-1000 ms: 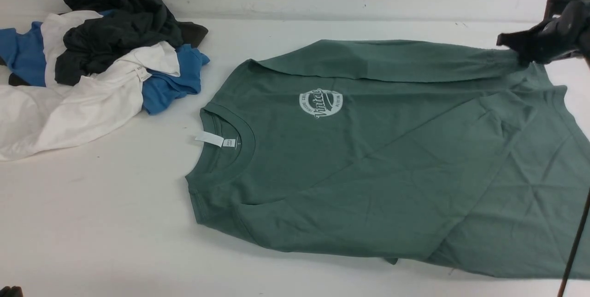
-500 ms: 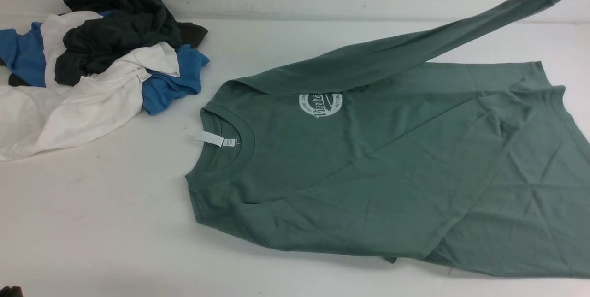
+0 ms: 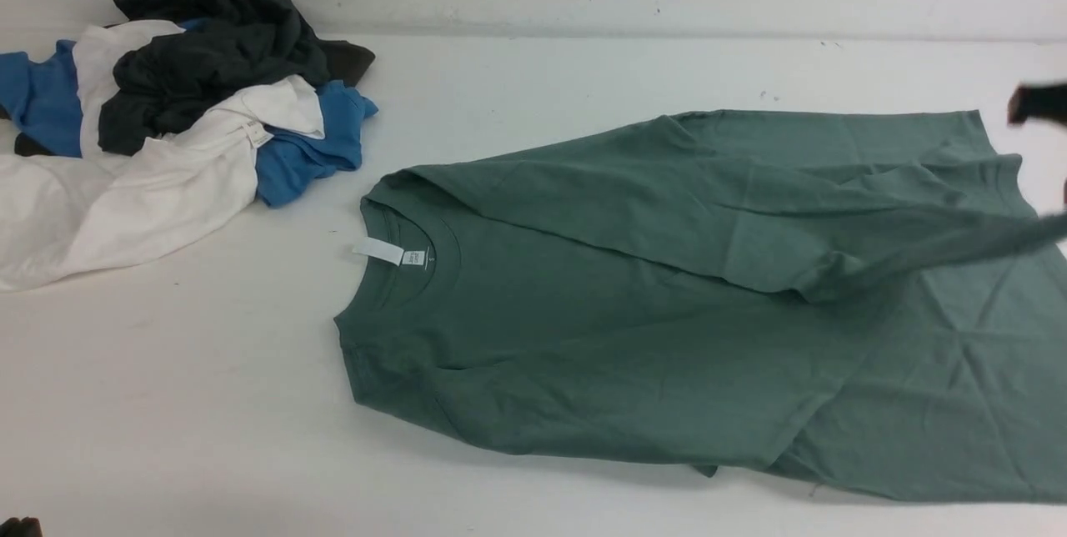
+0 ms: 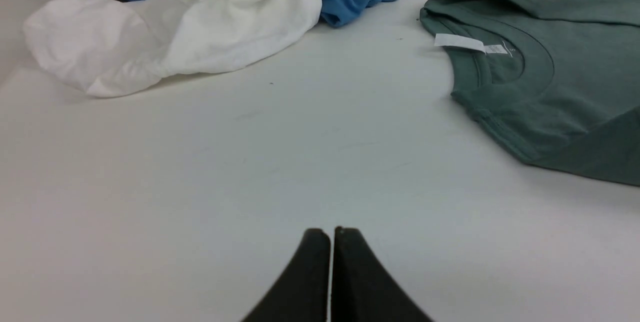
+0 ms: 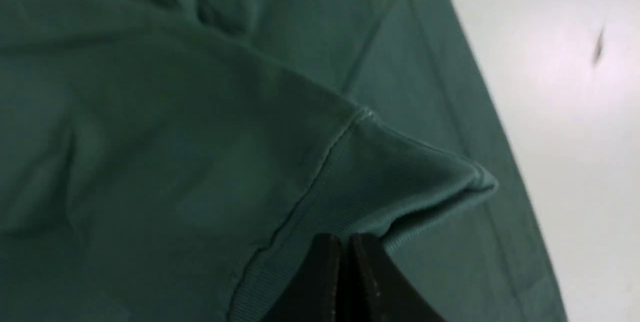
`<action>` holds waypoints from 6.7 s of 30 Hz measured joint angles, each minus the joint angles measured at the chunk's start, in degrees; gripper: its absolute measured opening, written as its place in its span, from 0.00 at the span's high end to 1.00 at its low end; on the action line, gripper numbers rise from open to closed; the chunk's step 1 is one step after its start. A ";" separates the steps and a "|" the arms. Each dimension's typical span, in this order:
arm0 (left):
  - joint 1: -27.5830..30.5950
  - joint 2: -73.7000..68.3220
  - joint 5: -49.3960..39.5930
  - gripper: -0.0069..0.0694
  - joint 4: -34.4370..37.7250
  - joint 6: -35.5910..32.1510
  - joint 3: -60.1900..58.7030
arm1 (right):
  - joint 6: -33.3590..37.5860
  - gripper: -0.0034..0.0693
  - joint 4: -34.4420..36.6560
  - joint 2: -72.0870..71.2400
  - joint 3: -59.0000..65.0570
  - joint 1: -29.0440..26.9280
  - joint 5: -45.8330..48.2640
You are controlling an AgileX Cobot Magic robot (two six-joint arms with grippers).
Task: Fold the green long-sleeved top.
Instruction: Drag and drop the cuff with your right arm onto the cuff closest to your right arm, then use both arms simultaneously to clamp the lower edge of the clothing fabric, then use both arms to drag the lower edge of the fabric forward and fold it over the upper edge
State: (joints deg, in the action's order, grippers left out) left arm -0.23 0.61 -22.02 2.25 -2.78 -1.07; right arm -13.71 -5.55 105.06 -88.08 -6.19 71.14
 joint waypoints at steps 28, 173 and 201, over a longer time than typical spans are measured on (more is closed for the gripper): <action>0.00 0.00 0.00 0.91 0.02 0.00 0.00 | 9.47 0.37 2.18 -10.42 20.74 -3.82 -1.53; -4.36 -89.89 -26.20 0.90 24.62 -3.65 43.92 | 9.68 0.92 3.32 -19.99 53.38 -0.06 -9.85; -5.04 -98.98 -33.57 0.90 25.09 4.00 84.14 | 5.24 0.92 2.65 -10.41 0.80 -0.06 0.21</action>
State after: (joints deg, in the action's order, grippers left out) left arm -5.27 -98.37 -55.58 27.34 1.22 83.07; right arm -8.47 -2.90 94.65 -87.28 -6.25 71.34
